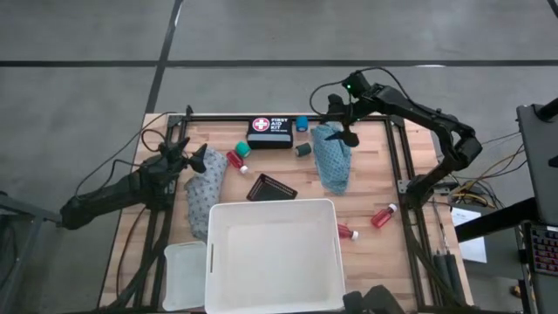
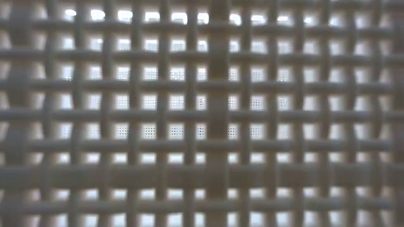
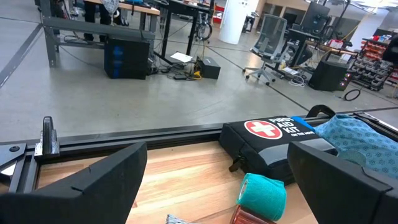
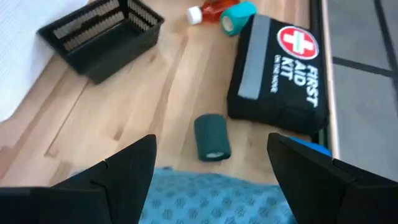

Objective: Pick & Place Medicine items
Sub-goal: Put the black bandage into the black bin

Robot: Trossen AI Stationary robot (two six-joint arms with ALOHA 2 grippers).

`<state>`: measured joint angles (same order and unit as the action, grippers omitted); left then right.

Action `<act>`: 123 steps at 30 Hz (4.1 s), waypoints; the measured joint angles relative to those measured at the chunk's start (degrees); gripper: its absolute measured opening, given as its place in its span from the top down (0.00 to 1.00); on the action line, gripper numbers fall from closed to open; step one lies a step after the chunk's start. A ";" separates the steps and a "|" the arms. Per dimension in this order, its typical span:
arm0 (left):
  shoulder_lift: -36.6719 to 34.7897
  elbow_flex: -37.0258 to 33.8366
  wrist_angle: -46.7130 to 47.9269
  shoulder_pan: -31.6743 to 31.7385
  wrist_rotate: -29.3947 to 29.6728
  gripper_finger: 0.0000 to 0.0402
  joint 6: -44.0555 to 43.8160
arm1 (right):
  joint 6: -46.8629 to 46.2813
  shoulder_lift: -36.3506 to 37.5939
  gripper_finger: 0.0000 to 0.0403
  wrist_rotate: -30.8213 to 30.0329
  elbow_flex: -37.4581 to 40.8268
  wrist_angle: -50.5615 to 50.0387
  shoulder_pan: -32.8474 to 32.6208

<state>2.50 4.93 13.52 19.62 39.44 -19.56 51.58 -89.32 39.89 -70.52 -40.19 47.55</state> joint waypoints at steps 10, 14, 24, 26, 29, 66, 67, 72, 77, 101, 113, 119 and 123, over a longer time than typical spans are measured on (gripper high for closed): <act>-0.01 0.02 0.00 0.00 0.00 0.02 -0.01 | 0.42 1.71 0.25 2.67 2.63 2.43 -1.77; -0.02 0.00 0.00 0.00 0.00 0.02 0.00 | -3.13 3.03 0.25 1.07 3.84 2.42 -4.83; -0.02 0.02 0.00 0.02 0.00 0.02 -0.01 | -11.12 3.02 0.25 -17.19 10.79 12.28 -15.47; -0.02 0.00 0.00 0.02 0.00 0.02 -0.01 | -11.13 3.02 0.25 -19.56 12.80 15.95 -16.49; -0.02 0.02 0.00 0.02 0.00 0.02 0.01 | -11.43 3.02 0.25 -22.85 15.60 20.78 -17.29; 0.24 0.00 0.00 0.02 0.00 0.02 0.01 | -16.94 -13.85 0.25 -34.25 12.61 31.80 -19.81; 0.33 0.00 0.00 0.00 0.00 0.02 0.01 | -16.93 -14.20 0.25 -34.32 12.60 32.32 -19.79; 0.33 0.01 0.00 0.02 0.00 0.02 0.00 | -16.95 -14.69 0.25 -34.34 12.55 33.14 -19.72; 0.33 0.02 0.00 0.02 0.00 0.02 0.00 | -16.88 -14.75 0.25 -35.03 12.57 33.31 -19.72; 0.35 0.02 0.00 0.02 0.00 0.02 0.00 | -21.54 -3.65 0.30 -36.95 12.72 22.29 -25.59; 0.35 0.00 0.00 0.01 -0.01 0.02 0.01 | -24.26 -8.85 0.28 -38.50 12.74 25.88 -24.64; 0.35 0.01 0.00 0.02 0.00 0.02 -0.01 | -27.49 -13.46 0.28 -38.57 12.74 29.06 -22.70; 0.35 0.02 0.00 0.00 0.00 0.02 0.01 | -28.05 -15.08 0.30 -38.15 12.74 28.77 -22.04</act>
<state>2.85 4.95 13.52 19.62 39.44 -19.55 23.53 -104.40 1.74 -57.78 -11.42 25.52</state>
